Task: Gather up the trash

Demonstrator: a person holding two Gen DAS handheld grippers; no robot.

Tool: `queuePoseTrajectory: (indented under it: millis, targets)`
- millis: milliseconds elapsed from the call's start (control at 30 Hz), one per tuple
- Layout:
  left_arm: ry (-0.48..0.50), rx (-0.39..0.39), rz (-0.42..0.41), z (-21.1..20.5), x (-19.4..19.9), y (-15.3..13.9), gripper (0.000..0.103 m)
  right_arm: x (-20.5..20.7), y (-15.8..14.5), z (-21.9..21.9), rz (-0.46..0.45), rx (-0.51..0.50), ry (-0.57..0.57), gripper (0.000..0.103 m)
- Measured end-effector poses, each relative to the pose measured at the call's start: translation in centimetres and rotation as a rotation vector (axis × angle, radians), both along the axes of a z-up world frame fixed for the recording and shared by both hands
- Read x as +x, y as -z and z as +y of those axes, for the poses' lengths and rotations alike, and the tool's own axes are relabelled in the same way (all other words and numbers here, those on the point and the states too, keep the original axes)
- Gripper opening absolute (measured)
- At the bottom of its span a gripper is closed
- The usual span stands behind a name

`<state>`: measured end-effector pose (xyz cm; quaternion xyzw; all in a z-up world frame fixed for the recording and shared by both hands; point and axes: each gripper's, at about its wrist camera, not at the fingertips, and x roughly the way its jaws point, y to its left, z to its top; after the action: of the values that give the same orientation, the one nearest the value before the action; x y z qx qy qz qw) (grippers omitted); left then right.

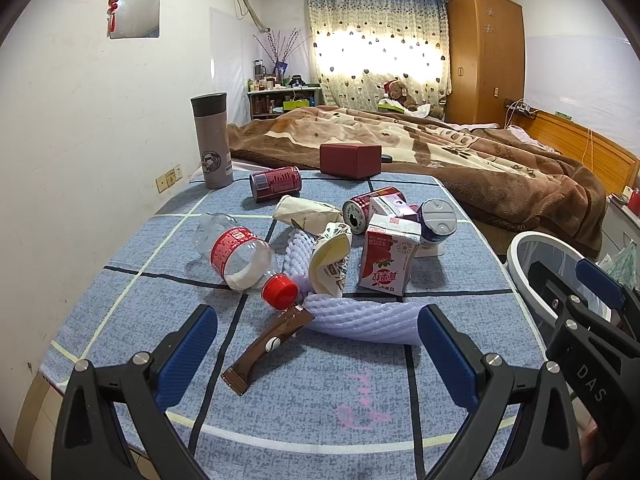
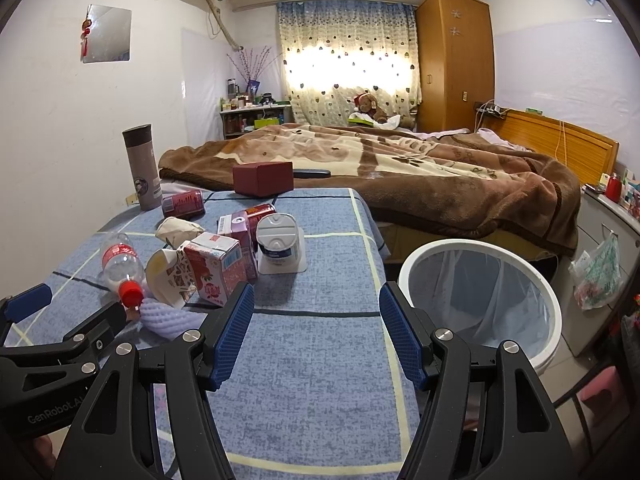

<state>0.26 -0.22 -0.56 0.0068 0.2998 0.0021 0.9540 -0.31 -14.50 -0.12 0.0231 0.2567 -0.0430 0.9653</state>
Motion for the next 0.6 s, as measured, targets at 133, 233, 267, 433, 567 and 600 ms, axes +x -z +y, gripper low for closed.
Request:
queuePoseTrajectory:
  millis: [133,233,267,433,567,600]
  targets:
    - [0.000,-0.001,0.000,0.01,0.00,0.02,0.102,-0.01,-0.01,-0.05,0.001,0.000,0.001,0.067]
    - [-0.001,-0.001,0.000,0.02,0.01,0.02,0.102,-0.01,-0.01,-0.09,0.001,0.000,-0.001,0.067]
    - [-0.001,-0.001,0.000,0.04,-0.02,0.01,0.102,-0.02,0.01,-0.03,0.000,0.000,0.000,0.067]
    - [-0.001,-0.002,0.002,0.10,0.00,0.06,0.102,0.04,0.02,-0.03,0.004,0.001,0.005,0.067]
    - [-0.003,-0.002,0.002,0.16,-0.05,0.11,0.102,0.12,0.02,0.00,0.003,-0.001,0.006,0.067]
    - [-0.002,-0.001,0.002,0.16,-0.07,0.12,0.102,0.07,0.00,0.01,0.002,0.000,0.005,0.067]
